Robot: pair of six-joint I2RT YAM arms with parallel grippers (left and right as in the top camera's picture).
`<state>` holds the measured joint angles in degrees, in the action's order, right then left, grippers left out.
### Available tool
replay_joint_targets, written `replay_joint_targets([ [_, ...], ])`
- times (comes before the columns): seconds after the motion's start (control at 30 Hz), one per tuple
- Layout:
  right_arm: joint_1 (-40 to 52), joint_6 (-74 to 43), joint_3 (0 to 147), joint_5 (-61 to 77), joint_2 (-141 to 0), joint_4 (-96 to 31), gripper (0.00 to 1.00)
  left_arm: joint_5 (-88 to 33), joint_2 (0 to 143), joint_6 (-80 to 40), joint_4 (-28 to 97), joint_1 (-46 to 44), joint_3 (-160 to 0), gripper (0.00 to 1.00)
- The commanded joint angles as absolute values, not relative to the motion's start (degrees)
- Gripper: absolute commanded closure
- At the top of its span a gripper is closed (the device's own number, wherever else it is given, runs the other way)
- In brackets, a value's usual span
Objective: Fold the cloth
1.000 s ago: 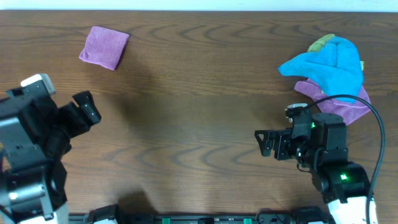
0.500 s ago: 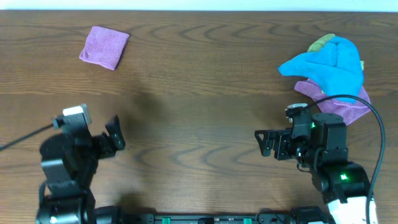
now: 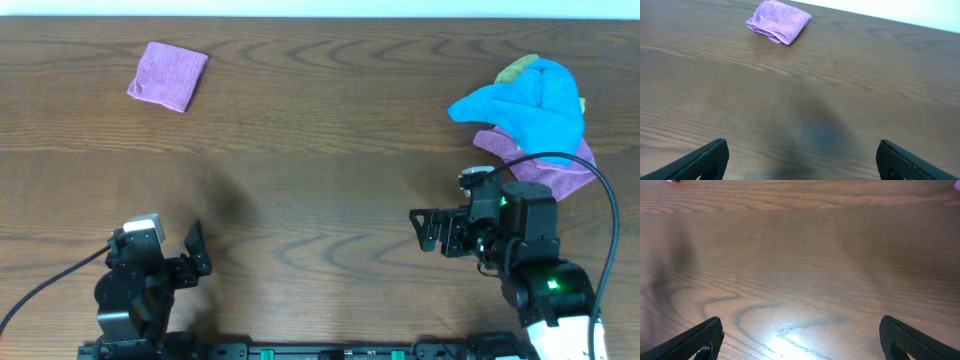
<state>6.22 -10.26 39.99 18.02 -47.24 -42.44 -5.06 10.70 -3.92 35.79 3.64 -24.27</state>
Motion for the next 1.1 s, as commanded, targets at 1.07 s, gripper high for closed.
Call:
replay_joint_targets([
  [1.07,5.87,-10.87,39.9,18.0,-47.16,-42.48,0.01,3.42,0.21,-1.17,51.07,0.56,-16.97,0.05],
])
